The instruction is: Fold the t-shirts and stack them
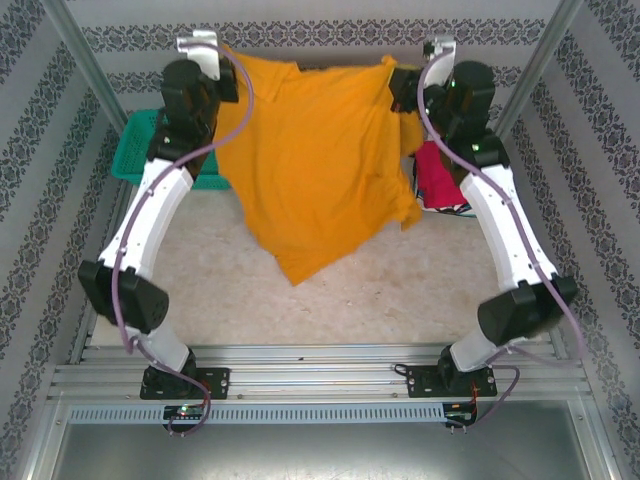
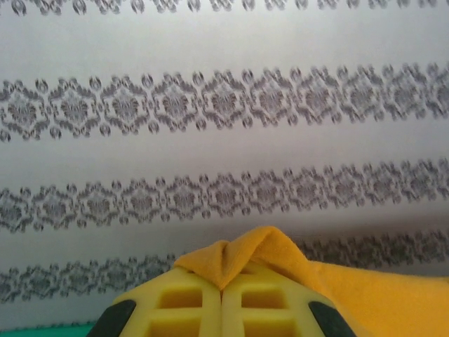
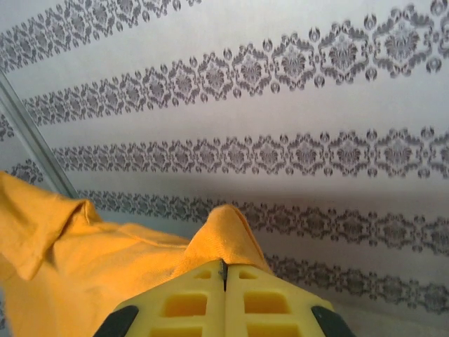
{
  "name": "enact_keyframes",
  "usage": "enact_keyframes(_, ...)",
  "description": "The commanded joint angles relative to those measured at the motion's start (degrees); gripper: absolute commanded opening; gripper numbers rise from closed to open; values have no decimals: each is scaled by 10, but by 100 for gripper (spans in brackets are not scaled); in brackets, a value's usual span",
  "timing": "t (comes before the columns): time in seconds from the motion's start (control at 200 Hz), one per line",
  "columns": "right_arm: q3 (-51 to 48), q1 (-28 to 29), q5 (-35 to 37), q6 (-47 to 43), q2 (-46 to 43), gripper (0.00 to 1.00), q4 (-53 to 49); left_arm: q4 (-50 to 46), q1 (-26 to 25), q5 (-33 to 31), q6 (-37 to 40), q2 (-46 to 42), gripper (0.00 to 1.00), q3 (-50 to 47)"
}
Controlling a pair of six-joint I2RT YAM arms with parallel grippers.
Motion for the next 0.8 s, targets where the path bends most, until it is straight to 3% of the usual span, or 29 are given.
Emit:
enact_keyframes(0.0,118,-16,-45,-10,12,0,9,-42,12,43,-26,10,0,130)
enact_keyframes(0.12,184,-24,-50,-21,23,0,-19,-36,12,64,-37,-20,0,136)
enact_keyframes(0.225,139,-28,-51,-24,-9,0,-19,4,12,94,-67,-91,0,34)
enact_keyframes(0.345,-47,-28,-49,-6,-88,0,35,96,12,109,-117,-204,0,-180)
enact_keyframes(0.595,-498,-13,-60,83,-244,0,120,117,6,122,-231,-392,0,-592)
enact_keyframes(0.629,-545,-7,-69,96,-256,1,128,114,4,131,-246,-416,14,-641)
enact_keyframes(0.699,-620,7,-79,113,-276,46,132,95,4,135,-275,-466,58,-733)
enact_keyframes(0.749,-661,11,-76,129,-291,69,134,81,3,135,-291,-507,75,-786)
enact_keyframes(0.794,-687,11,-63,143,-307,80,130,51,3,125,-301,-545,86,-817)
